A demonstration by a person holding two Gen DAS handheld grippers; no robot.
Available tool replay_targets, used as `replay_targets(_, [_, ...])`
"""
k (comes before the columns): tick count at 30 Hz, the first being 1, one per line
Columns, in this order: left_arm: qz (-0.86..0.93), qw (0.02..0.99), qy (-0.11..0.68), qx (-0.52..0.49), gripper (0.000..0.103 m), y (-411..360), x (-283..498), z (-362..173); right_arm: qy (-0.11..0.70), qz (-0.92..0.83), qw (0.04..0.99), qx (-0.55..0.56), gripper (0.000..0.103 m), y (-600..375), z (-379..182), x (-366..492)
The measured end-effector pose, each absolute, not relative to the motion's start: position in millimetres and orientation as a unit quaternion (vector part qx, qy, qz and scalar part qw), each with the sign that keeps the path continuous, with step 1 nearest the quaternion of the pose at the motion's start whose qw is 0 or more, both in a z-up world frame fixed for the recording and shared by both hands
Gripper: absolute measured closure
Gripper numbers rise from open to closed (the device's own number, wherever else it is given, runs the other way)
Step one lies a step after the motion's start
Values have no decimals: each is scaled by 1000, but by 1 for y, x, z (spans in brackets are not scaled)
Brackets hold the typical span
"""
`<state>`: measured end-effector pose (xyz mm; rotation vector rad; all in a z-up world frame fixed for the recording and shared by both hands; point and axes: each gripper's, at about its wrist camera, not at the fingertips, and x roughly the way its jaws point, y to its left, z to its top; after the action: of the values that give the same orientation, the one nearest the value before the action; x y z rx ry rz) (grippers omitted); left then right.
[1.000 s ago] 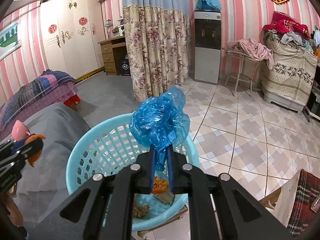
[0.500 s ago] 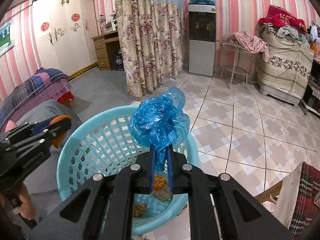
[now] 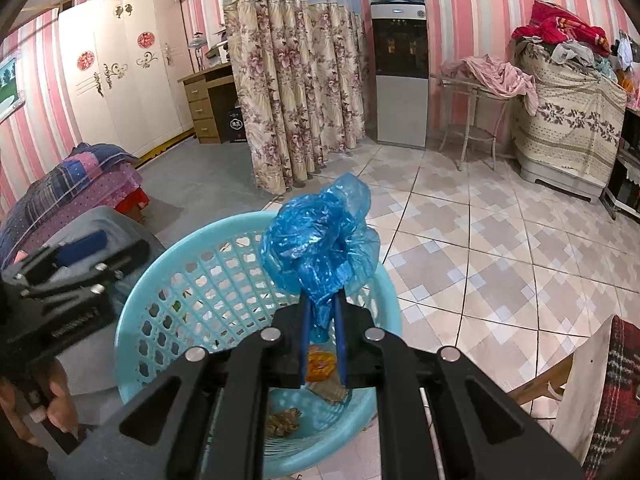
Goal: Collect trash
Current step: 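Open both tools to drop the peel and blue bag into the basket, then move both tools back over the table toward the remaining trash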
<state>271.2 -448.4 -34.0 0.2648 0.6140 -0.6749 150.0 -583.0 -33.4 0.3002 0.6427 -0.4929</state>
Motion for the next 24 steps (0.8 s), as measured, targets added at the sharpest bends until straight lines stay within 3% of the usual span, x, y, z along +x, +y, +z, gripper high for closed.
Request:
replay_targets(5, [-293,908,274,119,16,-419,270,-18,313,-238,908,144,92,-574,-36,157])
replay_targets(14, [-249,926,264,103,11,-368,263,-6,321,-244,902,155,90,-565,-49,171])
replay_targets(15, [-246,927,265,100,11,-363,263,-6,321,-245,901,156,87,-565,-51,172])
replay_targets(19, [-231,932,264,87,11,-342,261,-3,315,-245,904,154,45,-562,-52,173])
replay_targets(21, [-223,935,265,82,10,-332,260,-2,312,-241,907,145,42,-557,-51,174])
replay_targets(24, [-213,937,268,72,10,-316,259,-2,307,-237,910,145,17,-552,-48,174])
